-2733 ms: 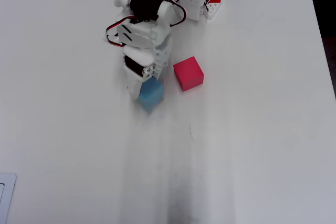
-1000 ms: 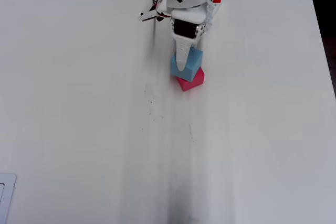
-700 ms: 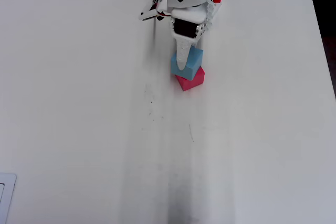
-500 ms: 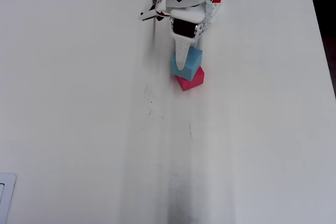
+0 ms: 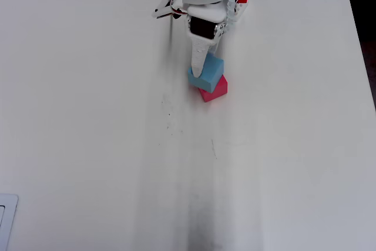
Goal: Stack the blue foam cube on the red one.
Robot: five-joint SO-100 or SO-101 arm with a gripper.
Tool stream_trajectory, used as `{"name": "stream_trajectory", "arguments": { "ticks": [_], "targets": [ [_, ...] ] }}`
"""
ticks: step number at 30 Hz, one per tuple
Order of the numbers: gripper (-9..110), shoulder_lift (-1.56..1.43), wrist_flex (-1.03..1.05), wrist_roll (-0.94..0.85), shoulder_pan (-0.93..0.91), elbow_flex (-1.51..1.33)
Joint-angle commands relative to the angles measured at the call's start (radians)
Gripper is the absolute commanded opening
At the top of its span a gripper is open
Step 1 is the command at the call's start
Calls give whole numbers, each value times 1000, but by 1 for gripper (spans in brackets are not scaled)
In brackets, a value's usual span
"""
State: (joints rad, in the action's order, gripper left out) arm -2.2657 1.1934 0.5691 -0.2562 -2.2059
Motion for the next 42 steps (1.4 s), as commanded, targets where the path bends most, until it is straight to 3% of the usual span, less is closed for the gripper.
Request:
{"name": "stream_trajectory", "arguments": {
  "ticks": [1, 13, 24, 42],
  "targets": [
    [29, -52, 18, 3, 5, 57],
    [26, -239, 95, -2, 121, 92],
    [21, -637, -69, -64, 264, -256],
    [21, -822, -110, -172, 267, -566]
  ]
}}
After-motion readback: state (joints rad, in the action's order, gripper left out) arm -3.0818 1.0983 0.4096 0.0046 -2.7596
